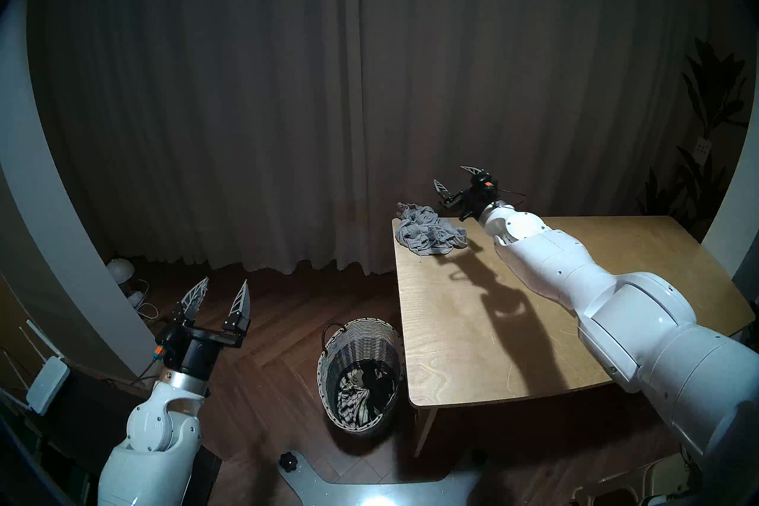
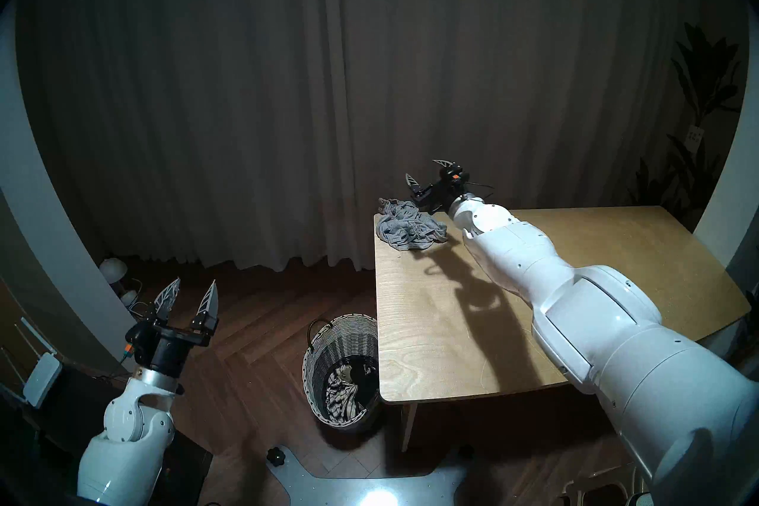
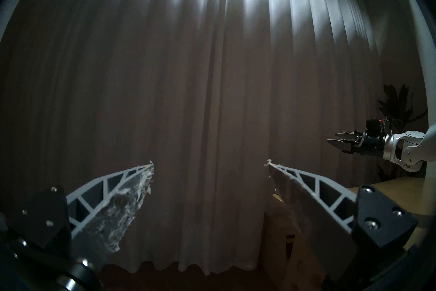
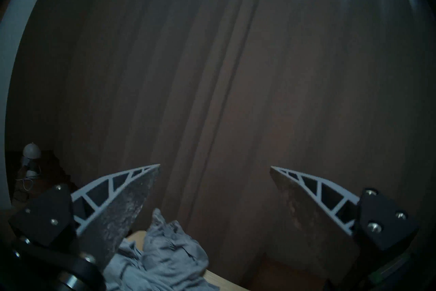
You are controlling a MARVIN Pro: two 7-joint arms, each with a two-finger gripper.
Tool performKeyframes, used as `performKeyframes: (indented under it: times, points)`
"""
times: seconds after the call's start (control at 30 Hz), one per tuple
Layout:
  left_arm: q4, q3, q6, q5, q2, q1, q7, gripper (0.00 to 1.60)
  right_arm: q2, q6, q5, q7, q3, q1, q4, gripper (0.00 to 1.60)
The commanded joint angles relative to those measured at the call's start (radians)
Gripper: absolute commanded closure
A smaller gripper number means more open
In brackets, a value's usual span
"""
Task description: Toss clothes into the laundry hamper
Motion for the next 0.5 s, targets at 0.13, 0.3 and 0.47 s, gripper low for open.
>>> performKeyframes:
  times: [0.13,0.3,0.47]
  points:
    - [-0.036,0.087,0.12,0.063,0.032,-0.155,0.036,0.21,0.058,-0.025,-0.011,-0.003,0.0,-0.069,0.007,0.0]
    - [-0.032,0.124,0.169,0.078,0.024,-0.198,0.052,1.32,0.063,-0.028,-0.017,-0.003,0.001,-0.09,0.007,0.0]
    - [-0.028,0.15,0.211,0.091,0.019,-0.241,0.067,1.6,0.072,-0.029,-0.023,-0.004,0.002,-0.109,0.01,0.0]
